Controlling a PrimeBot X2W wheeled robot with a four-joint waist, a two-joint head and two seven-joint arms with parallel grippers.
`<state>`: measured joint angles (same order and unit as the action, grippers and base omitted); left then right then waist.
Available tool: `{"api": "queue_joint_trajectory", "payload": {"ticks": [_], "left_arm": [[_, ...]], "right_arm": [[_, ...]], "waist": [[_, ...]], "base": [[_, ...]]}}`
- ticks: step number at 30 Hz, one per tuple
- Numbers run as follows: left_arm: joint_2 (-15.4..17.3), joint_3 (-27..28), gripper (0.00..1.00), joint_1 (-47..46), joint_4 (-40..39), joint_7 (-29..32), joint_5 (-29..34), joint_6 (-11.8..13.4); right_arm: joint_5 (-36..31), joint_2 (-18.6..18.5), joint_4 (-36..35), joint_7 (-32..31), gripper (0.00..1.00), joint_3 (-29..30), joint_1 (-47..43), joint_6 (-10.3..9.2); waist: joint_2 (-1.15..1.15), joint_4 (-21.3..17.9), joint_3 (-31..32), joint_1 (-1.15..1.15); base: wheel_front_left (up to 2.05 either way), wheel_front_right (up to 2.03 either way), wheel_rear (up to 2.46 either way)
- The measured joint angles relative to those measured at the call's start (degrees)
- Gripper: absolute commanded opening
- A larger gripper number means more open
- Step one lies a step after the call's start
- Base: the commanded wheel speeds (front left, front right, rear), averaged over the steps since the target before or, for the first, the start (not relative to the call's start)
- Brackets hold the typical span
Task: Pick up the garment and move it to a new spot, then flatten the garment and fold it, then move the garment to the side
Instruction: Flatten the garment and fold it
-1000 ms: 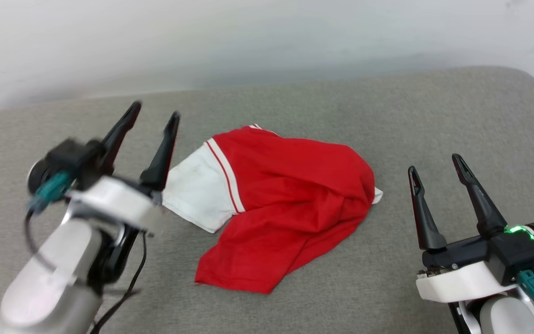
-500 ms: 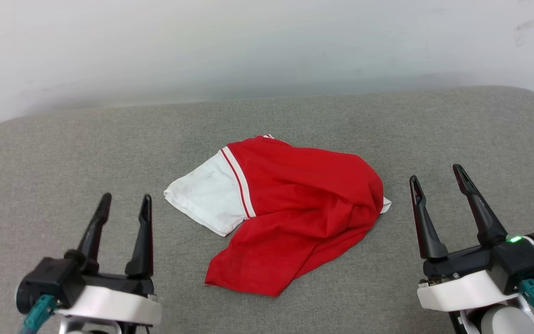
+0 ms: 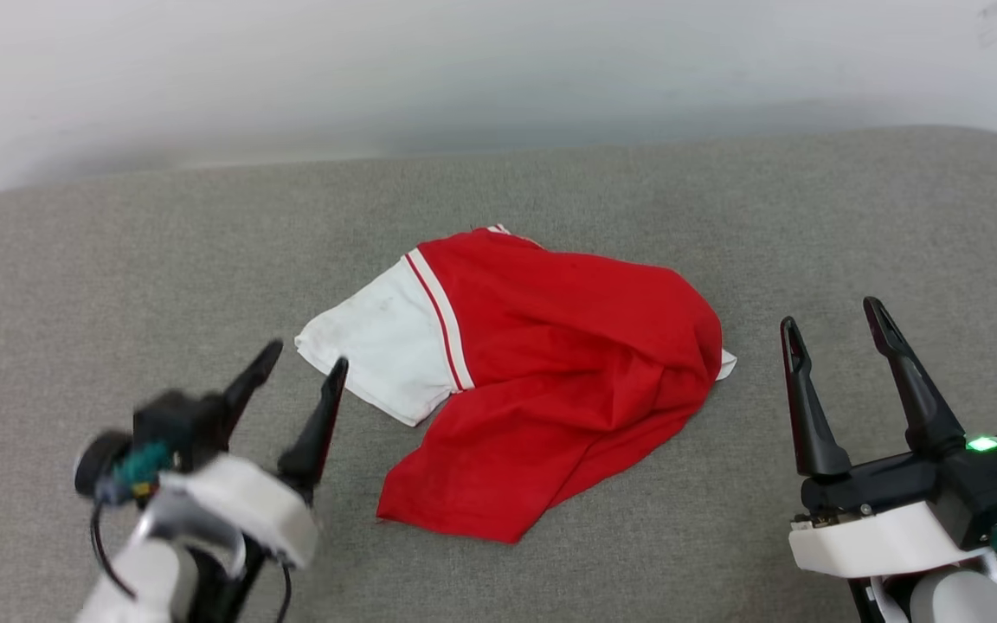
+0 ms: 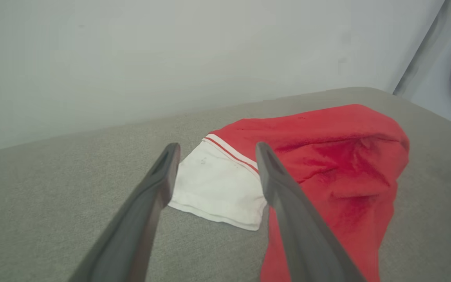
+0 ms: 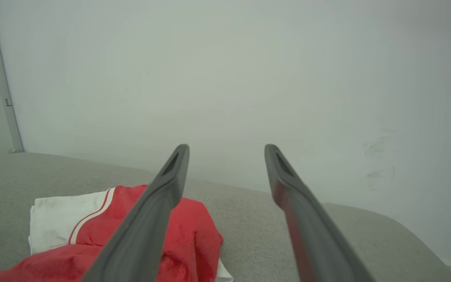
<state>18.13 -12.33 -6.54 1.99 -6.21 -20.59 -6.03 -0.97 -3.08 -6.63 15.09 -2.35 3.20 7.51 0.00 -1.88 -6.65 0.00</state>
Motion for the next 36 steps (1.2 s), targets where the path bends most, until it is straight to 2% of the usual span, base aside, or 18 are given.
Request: {"api": "queue_joint_trajectory", "payload": {"ticks": [4,7,11,14,20,27,28,29,36], "left_arm": [[3.7,-1.6,1.00,-9.5,2.6,11.7,-4.7,-0.9],[5.0,-2.2,1.00,-16.5,4.6,22.2,-12.0,-1.3],[10.3,-5.5,1.00,-23.8,7.8,37.6,-15.8,-1.4],[11.2,-5.9,1.00,-27.3,9.9,45.9,-19.9,-1.4],[13.1,-6.0,1.00,-31.5,13.8,55.5,-22.4,-0.1],[14.6,-7.7,1.00,-33.4,17.4,57.1,-20.0,0.5],[14.5,-7.8,0.62,-33.7,17.6,57.5,-20.1,0.5],[14.6,-8.0,0.00,-33.7,17.7,57.8,-20.3,0.4],[14.0,-7.7,0.00,-33.4,18.4,54.7,-20.8,0.1]], "right_arm": [[-0.5,0.1,-0.7,0.0,1.00,0.2,0.4,-0.01],[-0.6,0.1,-1.2,0.0,1.00,0.2,1.4,0.00],[-0.6,0.1,-1.5,0.0,1.00,0.8,1.7,0.00],[-0.5,0.1,-2.0,0.0,1.00,0.5,2.7,0.00],[0.1,0.1,-2.4,0.0,1.00,0.1,4.2,0.00],[0.9,0.1,-2.5,0.0,1.00,0.0,5.2,0.00],[0.9,0.1,-2.5,0.0,1.00,0.0,5.3,-0.01],[0.9,0.1,-2.5,0.0,1.00,0.0,5.3,0.00],[0.8,0.1,-2.2,0.0,1.00,0.3,5.9,-0.01]], "waist": [[0.00,-0.2,-2.3,0.00],[0.00,-0.7,-4.3,0.01],[0.00,-1.3,-7.1,0.01],[0.00,-2.0,-9.3,0.01],[0.00,-3.5,-13.5,0.01],[0.00,-5.2,-17.1,0.01],[0.00,-5.3,-17.4,0.01],[0.00,-5.4,-17.6,0.01],[0.00,-4.7,-17.1,0.01]], "base": [[0.00,0.00,0.00],[0.00,0.00,0.00],[0.00,0.00,0.00],[0.00,0.00,0.00],[0.00,0.00,0.00],[0.00,0.00,0.00],[0.00,0.00,0.00],[0.00,0.00,0.00],[0.00,0.00,0.00]]}}
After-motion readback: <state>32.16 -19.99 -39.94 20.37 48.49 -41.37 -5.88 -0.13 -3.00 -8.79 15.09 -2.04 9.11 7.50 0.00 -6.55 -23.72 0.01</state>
